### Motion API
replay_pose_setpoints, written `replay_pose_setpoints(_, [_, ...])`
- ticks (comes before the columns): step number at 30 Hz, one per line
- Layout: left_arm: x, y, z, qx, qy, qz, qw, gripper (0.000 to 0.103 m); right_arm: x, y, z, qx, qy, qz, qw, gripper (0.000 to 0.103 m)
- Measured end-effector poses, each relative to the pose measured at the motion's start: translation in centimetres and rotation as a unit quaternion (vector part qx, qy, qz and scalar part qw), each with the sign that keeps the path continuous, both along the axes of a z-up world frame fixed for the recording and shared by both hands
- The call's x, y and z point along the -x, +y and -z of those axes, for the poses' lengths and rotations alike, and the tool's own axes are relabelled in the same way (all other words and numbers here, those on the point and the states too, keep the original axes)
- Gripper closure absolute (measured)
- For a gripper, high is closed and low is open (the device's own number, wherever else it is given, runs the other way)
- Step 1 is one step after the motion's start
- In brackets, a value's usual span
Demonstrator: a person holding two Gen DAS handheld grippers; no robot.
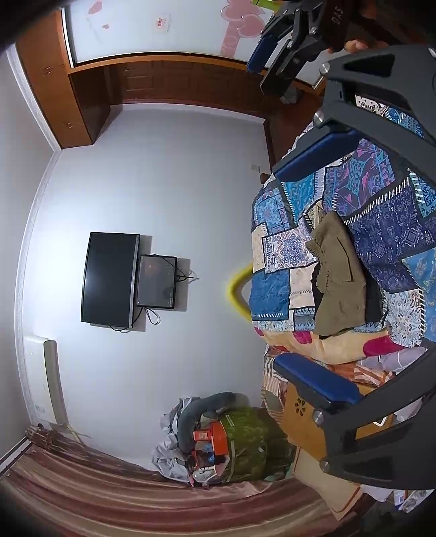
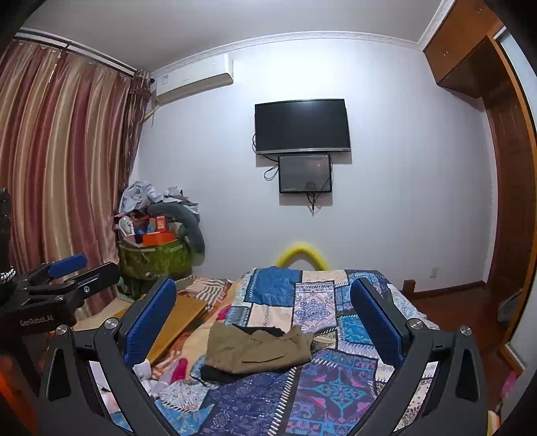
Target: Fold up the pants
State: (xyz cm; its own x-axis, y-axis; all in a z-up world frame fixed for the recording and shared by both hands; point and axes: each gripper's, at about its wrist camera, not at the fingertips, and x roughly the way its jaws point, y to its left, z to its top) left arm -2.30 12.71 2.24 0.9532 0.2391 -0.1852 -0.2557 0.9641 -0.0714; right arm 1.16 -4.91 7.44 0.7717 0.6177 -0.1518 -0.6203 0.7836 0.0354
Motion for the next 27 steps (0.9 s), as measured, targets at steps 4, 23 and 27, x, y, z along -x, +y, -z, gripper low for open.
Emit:
replay_pose_setpoints(4, [-0.05, -0.02, 0.00, -0.001, 0.001, 0.000, 1.0000, 0.000, 0.12, -0.23, 0.25, 0.000, 0.000, 0.000, 1.000, 0.000])
replay_pose_setpoints(23, [-0.64, 0.20, 0.34, -0.004, 0.007, 0.013, 0.9999, 0.000, 0.12, -0.80, -0.01, -0.014, 0.009, 0.012, 1.000, 0.000])
replay_pose_setpoints(27, [-0.76, 0.18, 0.41, -0.004, 0.006, 0.017, 0.9998, 0.000, 0.04, -1.05, -0.01, -0.019, 0.012, 0.013, 1.000, 0.000])
